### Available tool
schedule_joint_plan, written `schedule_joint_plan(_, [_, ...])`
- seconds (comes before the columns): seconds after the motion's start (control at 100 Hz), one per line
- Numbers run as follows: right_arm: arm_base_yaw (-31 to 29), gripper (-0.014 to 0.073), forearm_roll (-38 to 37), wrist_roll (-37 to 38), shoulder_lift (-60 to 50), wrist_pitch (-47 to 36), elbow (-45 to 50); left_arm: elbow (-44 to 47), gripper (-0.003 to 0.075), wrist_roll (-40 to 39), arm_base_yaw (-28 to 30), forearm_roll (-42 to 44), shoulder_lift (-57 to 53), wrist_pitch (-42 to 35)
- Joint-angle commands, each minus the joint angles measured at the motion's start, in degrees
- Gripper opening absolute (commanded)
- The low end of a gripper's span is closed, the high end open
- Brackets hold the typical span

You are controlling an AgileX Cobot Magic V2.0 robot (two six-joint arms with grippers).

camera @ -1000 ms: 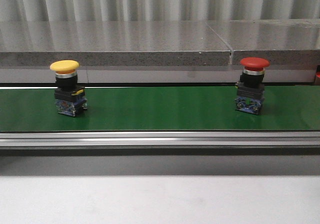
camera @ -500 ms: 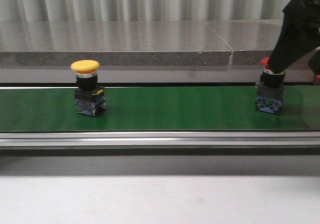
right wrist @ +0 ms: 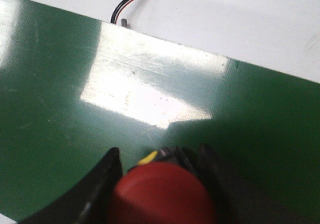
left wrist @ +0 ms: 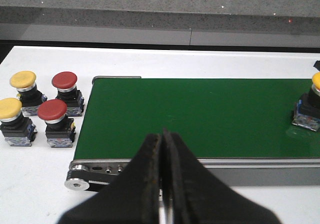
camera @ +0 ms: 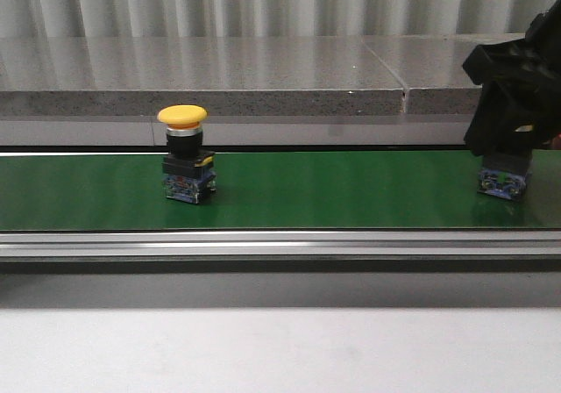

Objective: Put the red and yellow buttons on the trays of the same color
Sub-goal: 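Grasp the red button at the belt's far end with the right gripper, then carry the red button into the red tray and release it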

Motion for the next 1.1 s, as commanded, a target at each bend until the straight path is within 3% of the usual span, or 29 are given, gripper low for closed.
schedule_joint_plan(0.0, [0.0, 0.0188, 1.1, -0.5, -2.0, -2.1, -1.8, -1.4, -0.002, -0.1, -0.4, 0.3, 0.4, -4.0])
schedule_joint_plan(0.06, [-0.5, 0.0149, 1.1, -0.5, -2.0, -1.5, -2.0, -1.4, -0.002, -0.1, -0.4, 0.3, 0.4, -4.0])
schedule_joint_plan(0.21, [-4.3, 0.0148, 1.1, -0.2, -2.0, 3.6, -6.1, -1.4, -0.002, -0.1, -0.4, 0.3, 0.4, -4.0])
schedule_joint_plan(0.66, [-25.5, 0.0148, 1.1, 0.4, 3.5, 7.4, -25.1, -1.4, -0.002, -0.1, -0.4, 0.3, 0.4, -4.0])
schedule_joint_plan(1.09, [-29.3, 0.0148, 1.1, 0.4, 22.3, 7.2, -39.9, -1.4, -0.002, -0.1, -0.4, 0.3, 0.4, -4.0])
